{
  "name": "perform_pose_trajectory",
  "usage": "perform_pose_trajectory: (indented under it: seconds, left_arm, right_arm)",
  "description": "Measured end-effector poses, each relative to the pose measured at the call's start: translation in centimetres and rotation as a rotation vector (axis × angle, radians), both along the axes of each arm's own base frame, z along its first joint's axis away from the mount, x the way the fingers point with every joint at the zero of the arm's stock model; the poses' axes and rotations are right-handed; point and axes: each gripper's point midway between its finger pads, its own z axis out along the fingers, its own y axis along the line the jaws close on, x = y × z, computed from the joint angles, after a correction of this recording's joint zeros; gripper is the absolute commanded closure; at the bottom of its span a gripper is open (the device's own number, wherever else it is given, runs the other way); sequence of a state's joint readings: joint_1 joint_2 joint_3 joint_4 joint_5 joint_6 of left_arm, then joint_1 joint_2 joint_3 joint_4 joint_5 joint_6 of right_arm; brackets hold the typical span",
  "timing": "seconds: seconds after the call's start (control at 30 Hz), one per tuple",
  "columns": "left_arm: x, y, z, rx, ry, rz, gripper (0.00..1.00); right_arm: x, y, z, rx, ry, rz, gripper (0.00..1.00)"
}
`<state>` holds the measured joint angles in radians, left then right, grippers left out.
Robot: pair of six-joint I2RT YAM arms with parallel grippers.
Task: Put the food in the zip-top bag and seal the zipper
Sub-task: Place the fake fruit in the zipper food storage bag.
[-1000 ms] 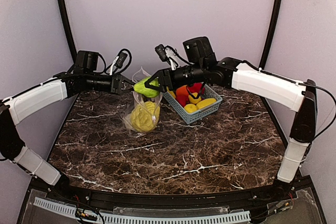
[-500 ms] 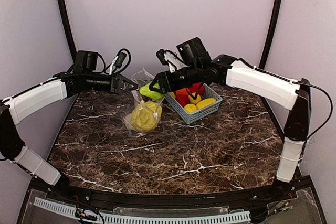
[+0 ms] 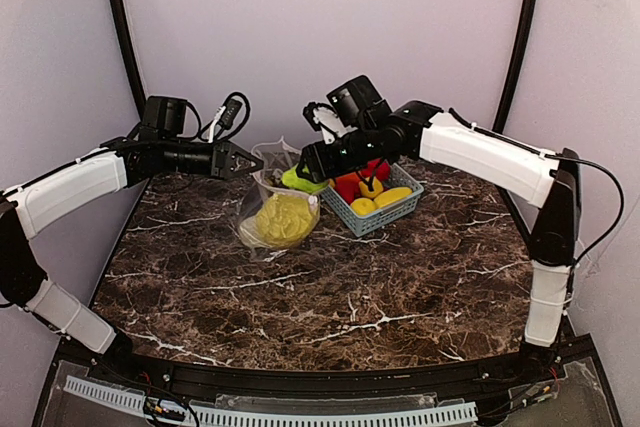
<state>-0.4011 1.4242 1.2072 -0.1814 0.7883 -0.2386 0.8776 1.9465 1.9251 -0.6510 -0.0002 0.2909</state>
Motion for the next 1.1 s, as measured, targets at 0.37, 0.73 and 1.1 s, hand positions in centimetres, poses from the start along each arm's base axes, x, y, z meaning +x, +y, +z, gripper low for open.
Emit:
perform_pose_trajectory:
  seconds: [0.37,0.73,1.1]
  left_arm:
    - [-0.3,-0.2,0.2,-0.012,0.007,-0.018,0.99]
    - [-0.8,-0.6,1.0,-0.052,0.012,-0.052,0.99]
    - [-0.9,-0.8,1.4,-0.074,0.018,-0.064,0.99]
  right_arm:
    - [0.5,2.3,0.4,-0.007,-0.034,0.018,0.44]
    - [2.3,4.6,-0.3,0.014,-0.064,0.008,0.39]
    - [3.5,5.9,-1.1,0.023,-0.081,0.003,0.15]
